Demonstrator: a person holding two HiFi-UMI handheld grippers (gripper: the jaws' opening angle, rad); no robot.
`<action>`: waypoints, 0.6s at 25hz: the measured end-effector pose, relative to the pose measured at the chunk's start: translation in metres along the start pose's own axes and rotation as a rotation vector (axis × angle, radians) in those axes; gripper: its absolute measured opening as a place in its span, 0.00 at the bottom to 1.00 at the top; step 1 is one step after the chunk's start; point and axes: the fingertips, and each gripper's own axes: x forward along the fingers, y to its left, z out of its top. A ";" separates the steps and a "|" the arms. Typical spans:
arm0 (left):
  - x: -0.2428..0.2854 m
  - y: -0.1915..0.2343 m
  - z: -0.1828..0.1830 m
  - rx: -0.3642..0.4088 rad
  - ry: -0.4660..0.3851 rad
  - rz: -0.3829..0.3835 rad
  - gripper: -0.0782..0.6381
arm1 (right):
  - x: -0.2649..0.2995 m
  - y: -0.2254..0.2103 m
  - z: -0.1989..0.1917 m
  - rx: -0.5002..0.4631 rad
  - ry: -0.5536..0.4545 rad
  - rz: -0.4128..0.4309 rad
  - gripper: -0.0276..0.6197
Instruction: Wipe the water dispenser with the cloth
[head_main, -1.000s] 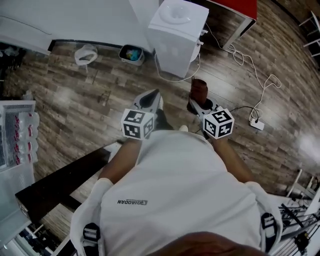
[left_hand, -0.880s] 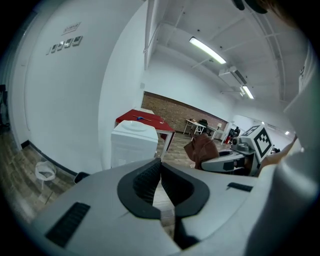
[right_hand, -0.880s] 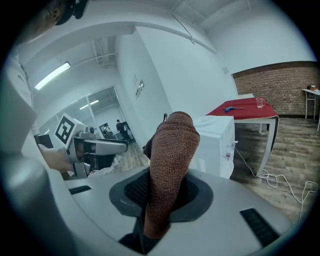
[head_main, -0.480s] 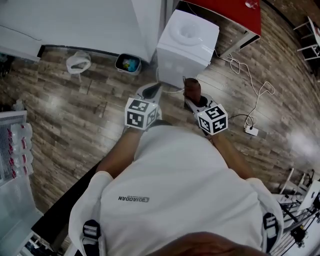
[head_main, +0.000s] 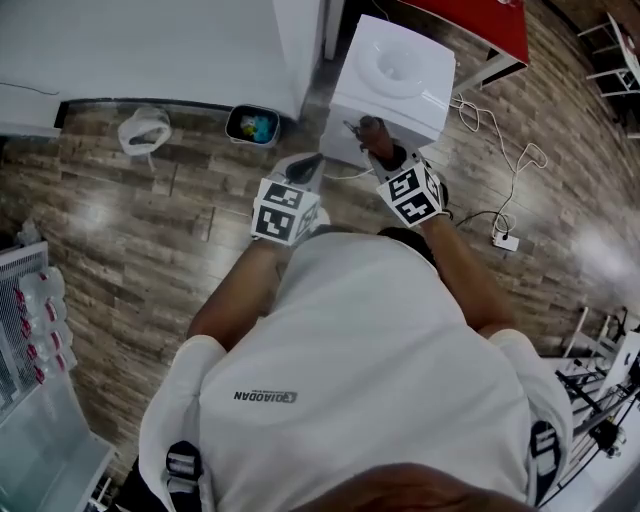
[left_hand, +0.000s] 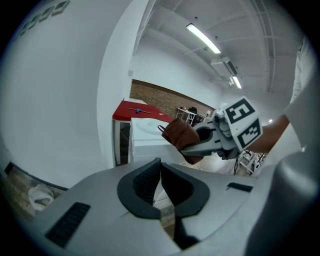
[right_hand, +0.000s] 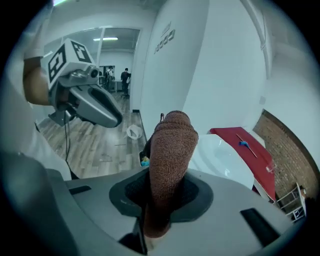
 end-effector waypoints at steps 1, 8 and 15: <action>0.000 0.006 0.000 0.002 0.004 -0.003 0.11 | 0.008 -0.006 0.008 0.015 0.000 -0.010 0.15; -0.001 0.028 0.007 -0.013 -0.015 -0.005 0.11 | 0.060 -0.038 0.058 0.195 -0.002 0.000 0.15; -0.012 0.035 0.000 -0.035 -0.022 0.007 0.11 | 0.100 -0.040 0.069 0.436 0.024 0.082 0.15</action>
